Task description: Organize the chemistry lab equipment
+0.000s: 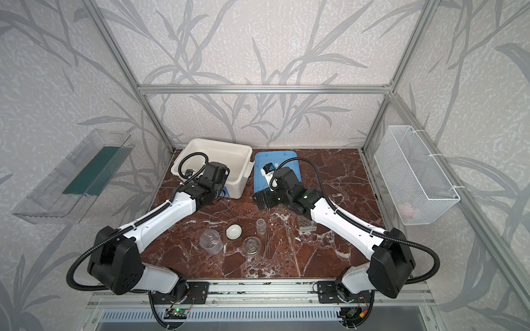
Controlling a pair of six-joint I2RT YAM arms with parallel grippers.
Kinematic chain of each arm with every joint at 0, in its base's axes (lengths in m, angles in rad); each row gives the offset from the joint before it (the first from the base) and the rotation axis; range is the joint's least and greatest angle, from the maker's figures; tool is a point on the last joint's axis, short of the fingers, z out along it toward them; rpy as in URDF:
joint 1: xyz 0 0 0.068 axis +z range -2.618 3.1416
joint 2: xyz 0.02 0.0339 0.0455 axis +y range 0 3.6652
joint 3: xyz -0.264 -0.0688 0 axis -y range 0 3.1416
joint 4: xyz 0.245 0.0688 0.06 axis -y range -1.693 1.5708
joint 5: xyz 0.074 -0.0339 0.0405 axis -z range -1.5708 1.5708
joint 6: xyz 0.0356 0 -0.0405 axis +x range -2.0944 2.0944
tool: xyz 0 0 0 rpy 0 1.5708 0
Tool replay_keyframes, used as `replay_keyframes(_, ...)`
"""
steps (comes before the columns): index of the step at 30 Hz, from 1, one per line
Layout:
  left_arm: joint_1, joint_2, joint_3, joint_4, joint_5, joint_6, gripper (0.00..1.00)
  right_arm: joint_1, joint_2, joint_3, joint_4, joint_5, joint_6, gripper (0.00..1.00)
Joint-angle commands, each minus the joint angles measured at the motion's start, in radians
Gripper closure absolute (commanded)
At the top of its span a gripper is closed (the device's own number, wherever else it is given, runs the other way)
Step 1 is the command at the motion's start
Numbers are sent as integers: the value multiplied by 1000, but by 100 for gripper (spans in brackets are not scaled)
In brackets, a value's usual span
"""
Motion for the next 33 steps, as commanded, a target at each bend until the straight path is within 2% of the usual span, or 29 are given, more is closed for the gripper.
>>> replay_keyframes(1,-31,39,46,34,15,17,48,4,-41,-21,14,22,-14,0)
replay_keyframes(7,-74,98,80,81,39,25,48,4,-58,-30,9,41,-18,0)
replay_keyframes(10,-81,92,111,49,42,80,41,4,-67,-27,-7,40,-14,0)
replay_keyframes(12,-93,61,99,61,48,127,33,5,-79,-30,-23,50,-13,1)
replay_keyframes(14,-94,29,94,49,117,184,24,4,-99,-37,-39,63,-17,1)
replay_keyframes(18,-95,-63,57,-16,262,247,14,4,-140,-43,-92,73,-28,1)
replay_keyframes(20,-100,-110,38,-39,339,317,9,5,-158,-49,-121,79,-30,1)
replay_keyframes(23,-103,-179,70,-223,406,445,8,5,-183,-45,-197,73,-13,1)
replay_keyframes(26,-105,-280,99,-429,404,549,9,4,-229,-68,-248,50,-3,1)
replay_keyframes(28,-106,-329,110,-534,415,579,7,4,-263,-96,-244,1,4,1)
replay_keyframes(30,-107,-361,117,-637,440,596,1,7,-273,-109,-247,-51,11,1)
replay_keyframes(33,-110,-396,100,-759,474,606,1,42,-254,-116,-236,-91,-10,1)
